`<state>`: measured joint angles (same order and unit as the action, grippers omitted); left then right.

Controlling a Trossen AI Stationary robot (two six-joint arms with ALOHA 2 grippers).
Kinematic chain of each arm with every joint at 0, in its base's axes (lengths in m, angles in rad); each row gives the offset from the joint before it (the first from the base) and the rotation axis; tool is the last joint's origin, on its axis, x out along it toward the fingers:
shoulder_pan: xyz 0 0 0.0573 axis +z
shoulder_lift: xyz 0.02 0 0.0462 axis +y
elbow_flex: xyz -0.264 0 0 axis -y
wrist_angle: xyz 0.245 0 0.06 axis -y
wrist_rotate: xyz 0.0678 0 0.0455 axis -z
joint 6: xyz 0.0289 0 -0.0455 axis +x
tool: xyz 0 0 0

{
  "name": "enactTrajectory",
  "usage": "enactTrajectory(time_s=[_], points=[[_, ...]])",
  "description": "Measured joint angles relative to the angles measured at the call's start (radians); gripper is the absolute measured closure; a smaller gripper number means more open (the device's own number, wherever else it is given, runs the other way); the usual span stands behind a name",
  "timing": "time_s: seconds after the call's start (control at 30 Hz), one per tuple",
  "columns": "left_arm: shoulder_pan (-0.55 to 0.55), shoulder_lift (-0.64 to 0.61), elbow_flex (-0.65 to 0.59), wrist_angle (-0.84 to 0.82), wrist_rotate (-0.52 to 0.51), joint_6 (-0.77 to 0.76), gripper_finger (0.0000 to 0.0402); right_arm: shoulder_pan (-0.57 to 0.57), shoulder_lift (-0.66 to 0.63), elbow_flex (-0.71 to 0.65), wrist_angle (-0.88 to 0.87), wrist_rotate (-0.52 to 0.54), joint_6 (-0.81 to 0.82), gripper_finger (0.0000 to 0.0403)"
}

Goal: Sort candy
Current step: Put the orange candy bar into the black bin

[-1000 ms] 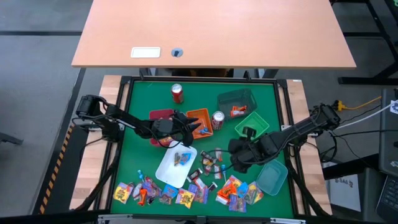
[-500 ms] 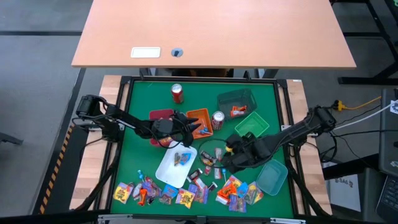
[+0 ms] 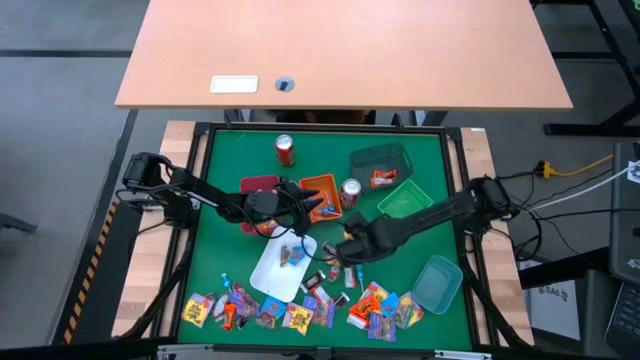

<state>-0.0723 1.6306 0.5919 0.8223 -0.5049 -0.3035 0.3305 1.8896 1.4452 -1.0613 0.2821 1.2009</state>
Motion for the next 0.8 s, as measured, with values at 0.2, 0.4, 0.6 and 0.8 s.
enactTrajectory(time_s=[0.2, 0.4, 0.6, 0.8], points=[[0.000, 0.000, -0.001, 0.001, 0.001, 0.000, 0.0279, -0.037, 0.045, 0.000, 0.049, -0.039, -0.008, 0.0105], [0.000, 0.000, -0.001, 0.001, 0.001, 0.000, 0.0279, -0.039, 0.083, 0.000, 0.098, -0.040, -0.063, 0.0105], [0.000, 0.000, -0.001, 0.001, 0.001, 0.001, 0.0279, -0.039, 0.115, 0.000, 0.105, -0.040, -0.081, 0.0105], [0.000, 0.000, -0.001, -0.001, 0.000, 0.003, 0.0279, -0.036, 0.150, 0.000, 0.131, -0.040, -0.081, 0.0105]])
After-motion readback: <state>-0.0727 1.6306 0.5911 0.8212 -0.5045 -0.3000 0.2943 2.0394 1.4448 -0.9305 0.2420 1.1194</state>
